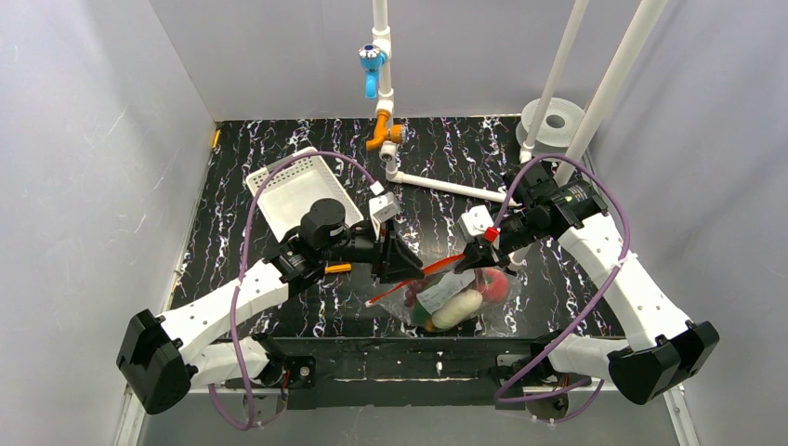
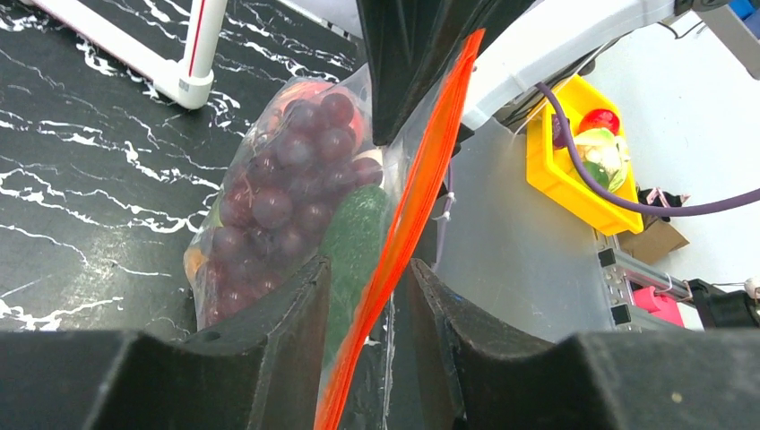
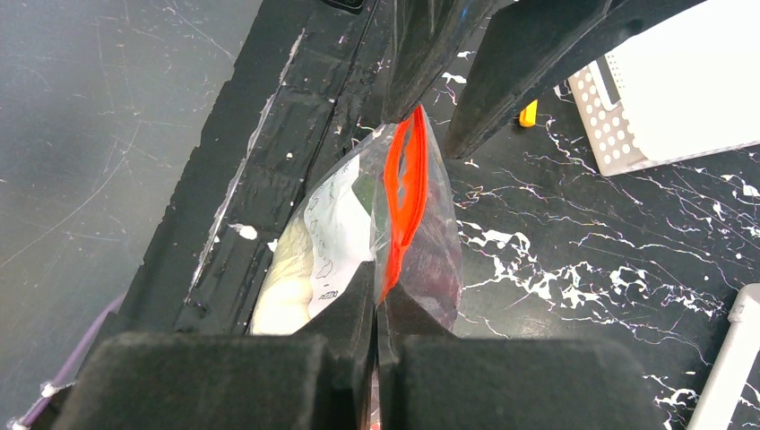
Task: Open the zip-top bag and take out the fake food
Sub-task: Open the zipper of the food storage bag at the center of the board.
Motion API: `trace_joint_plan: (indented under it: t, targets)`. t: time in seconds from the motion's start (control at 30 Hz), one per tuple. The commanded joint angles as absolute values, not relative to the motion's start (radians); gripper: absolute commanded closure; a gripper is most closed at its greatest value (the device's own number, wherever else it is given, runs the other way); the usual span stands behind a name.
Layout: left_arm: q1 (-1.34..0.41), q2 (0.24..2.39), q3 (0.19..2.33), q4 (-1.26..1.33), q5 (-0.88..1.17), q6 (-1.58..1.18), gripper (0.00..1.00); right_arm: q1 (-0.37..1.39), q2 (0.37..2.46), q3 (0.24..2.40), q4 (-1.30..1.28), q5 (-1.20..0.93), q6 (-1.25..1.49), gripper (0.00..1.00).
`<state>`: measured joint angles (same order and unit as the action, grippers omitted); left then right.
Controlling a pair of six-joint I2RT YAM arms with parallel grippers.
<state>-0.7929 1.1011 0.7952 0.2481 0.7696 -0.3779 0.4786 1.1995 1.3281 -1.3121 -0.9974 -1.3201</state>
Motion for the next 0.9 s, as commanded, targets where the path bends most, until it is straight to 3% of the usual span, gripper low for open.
trace_joint_plan:
  t: [0.0, 0.2, 0.57, 0.87]
  targets:
    - [-0.802, 1.103, 0.835, 0.202, 0.748, -0.327, 0.65, 0.483, 1.188, 1.358, -1.313, -1.049, -1.322, 0.99]
    - [-0.803, 1.104, 0.836, 0.184, 0.733, -0.323, 0.69, 0.483, 1.184, 1.353, -1.31, -1.049, -1.319, 0.99]
    - [-0.803, 1.078, 0.812, 0.284, 0.727, -0.396, 0.63, 0.483, 1.18, 1.345, -1.307, -1.049, -1.316, 0.99]
    - [-0.803, 1.098, 0.807, 0.304, 0.713, -0.409, 0.66, 0.483, 1.171, 1.335, -1.304, -1.051, -1.317, 0.99]
